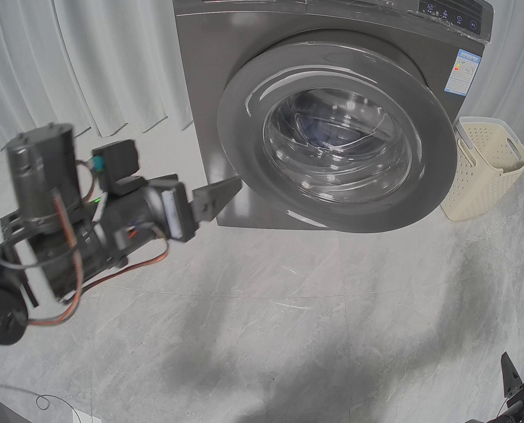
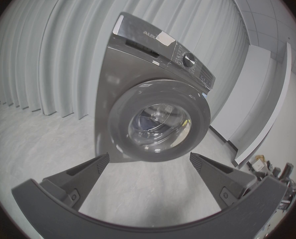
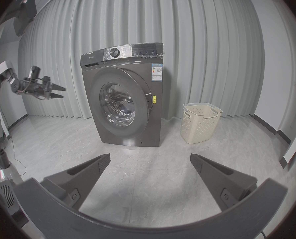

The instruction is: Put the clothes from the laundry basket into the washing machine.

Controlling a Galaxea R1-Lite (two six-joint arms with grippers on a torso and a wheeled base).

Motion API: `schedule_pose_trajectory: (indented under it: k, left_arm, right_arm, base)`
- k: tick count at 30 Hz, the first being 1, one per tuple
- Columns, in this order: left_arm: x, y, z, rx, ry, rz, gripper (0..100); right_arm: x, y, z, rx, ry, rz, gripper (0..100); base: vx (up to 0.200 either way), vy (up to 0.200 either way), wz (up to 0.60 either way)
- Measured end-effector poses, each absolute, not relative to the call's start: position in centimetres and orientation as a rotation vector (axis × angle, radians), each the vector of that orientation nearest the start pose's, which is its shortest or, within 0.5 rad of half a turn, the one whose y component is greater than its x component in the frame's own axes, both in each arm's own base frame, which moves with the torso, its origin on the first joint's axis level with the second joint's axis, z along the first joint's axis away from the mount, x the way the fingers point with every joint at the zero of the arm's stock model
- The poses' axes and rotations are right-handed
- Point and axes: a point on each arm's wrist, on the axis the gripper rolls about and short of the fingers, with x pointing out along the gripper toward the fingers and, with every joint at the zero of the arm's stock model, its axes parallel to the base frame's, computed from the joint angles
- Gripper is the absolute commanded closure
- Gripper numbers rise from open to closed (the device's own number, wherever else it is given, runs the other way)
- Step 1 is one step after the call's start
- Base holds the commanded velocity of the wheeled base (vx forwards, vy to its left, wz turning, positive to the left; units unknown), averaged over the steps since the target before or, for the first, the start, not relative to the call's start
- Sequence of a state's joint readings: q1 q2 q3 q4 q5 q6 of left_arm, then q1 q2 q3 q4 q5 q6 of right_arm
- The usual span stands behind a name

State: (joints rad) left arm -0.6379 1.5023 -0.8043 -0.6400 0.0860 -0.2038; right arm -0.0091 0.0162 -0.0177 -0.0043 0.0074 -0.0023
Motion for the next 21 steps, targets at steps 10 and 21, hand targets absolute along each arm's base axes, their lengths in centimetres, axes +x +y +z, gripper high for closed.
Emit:
schedule_pose_trajectory:
  k: [10, 21]
  left_arm:
    - [11.6, -6.4, 21.3, -0.134, 0.059, -0.454, 0]
    - [2.3, -0.6, 15.3, -0.113, 0.028, -0.243, 0]
  right_arm:
    - [-2.3, 0.0, 8.1, -0.003, -0.005, -0.001, 0]
    - [-2.3, 0.1, 8.1, -0.005, -0.005, 0.000, 0]
  base:
    - [0.000, 0.000, 0.00]
    - [0.000, 0.000, 0.00]
